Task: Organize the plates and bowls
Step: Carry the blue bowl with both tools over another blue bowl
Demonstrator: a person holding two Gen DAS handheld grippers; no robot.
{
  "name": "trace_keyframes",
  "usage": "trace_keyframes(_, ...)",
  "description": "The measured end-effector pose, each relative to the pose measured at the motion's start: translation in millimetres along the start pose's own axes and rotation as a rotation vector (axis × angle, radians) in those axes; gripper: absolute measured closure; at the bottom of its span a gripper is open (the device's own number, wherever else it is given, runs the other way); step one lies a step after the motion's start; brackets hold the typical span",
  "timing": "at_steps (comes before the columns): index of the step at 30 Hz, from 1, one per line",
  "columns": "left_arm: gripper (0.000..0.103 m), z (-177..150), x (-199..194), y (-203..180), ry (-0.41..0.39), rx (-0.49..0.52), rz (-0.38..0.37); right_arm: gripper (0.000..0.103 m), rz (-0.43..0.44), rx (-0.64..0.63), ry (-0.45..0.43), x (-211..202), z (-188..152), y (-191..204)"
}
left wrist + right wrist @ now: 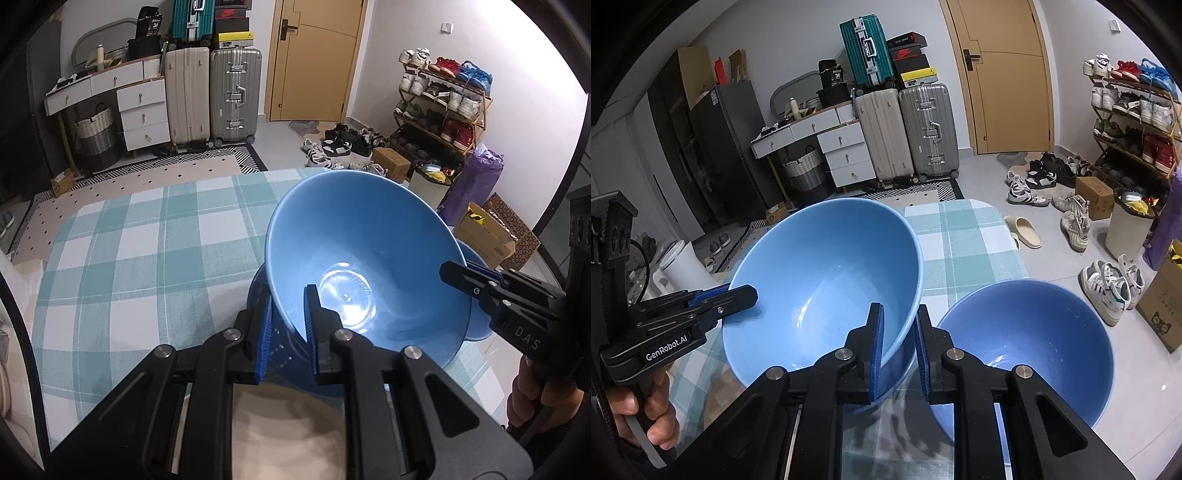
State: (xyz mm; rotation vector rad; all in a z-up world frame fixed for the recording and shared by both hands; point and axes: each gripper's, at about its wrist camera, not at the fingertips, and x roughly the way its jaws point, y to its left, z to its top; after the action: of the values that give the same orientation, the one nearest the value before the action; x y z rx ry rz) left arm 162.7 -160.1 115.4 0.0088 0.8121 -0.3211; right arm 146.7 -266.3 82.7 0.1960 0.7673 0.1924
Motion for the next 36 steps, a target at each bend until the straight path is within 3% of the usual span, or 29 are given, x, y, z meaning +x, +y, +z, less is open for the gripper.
trace_keyframes(18, 0.091, -25, 41, 19, 0.055, -0.003, 0.039, 0.086, -0.039, -0.054, 0.019, 24, -23, 19)
trace_keyframes(36, 0.090, -31, 78, 17, 0.079, 0.049, 0.092, 0.085, -0.144, -0.156, 0.025, 45, -36, 28)
